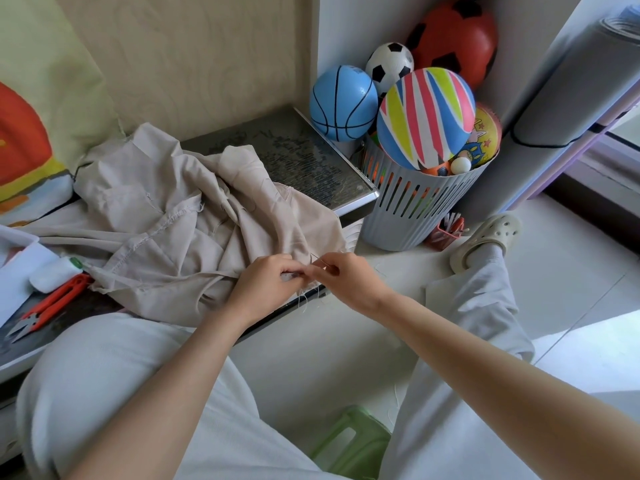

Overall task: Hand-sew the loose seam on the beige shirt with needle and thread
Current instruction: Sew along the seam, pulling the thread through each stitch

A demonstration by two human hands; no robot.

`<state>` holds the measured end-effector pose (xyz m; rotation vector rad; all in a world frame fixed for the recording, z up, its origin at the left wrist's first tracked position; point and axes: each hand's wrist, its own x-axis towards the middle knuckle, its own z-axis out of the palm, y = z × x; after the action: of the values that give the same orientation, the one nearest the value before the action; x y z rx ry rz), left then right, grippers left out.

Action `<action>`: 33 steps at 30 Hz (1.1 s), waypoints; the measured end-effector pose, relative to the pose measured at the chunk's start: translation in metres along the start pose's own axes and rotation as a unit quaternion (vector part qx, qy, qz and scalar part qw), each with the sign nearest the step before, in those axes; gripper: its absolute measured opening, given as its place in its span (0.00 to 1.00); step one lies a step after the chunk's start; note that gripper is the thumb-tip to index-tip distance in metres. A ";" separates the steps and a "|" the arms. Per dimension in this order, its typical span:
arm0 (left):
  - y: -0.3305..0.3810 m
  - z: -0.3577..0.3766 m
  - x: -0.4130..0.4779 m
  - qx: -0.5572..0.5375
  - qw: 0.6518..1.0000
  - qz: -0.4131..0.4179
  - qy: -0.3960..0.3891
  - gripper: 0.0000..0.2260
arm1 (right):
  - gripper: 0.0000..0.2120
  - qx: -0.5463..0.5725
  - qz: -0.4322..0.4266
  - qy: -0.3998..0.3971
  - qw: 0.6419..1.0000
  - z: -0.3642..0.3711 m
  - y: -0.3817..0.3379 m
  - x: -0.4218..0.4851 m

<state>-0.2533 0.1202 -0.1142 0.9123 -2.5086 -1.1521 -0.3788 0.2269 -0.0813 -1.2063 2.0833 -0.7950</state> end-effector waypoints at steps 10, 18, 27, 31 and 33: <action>-0.001 0.001 0.001 0.024 1.000 0.002 0.015 0.03 | 0.13 -0.008 0.044 -0.003 0.999 -0.002 -0.003 -0.001; -0.004 0.003 0.002 0.026 1.000 0.001 0.010 0.03 | 0.18 -0.025 0.075 0.056 0.995 -0.006 0.014 0.002; -0.003 0.002 0.001 0.010 1.000 0.009 0.002 0.02 | 0.09 0.079 0.039 0.030 0.996 -0.004 0.012 -0.003; -0.001 0.003 0.001 -0.005 1.000 0.014 -0.003 0.03 | 0.08 0.017 0.017 -0.034 0.999 -0.001 0.004 -0.002; -0.002 0.002 0.000 -0.002 1.000 0.014 -0.006 0.02 | 0.13 0.013 0.035 -0.022 0.999 -0.002 0.003 -0.001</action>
<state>-0.2538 0.1208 -0.1169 0.8695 -2.5188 -1.1565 -0.3813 0.2298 -0.0822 -1.1209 2.0614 -0.7544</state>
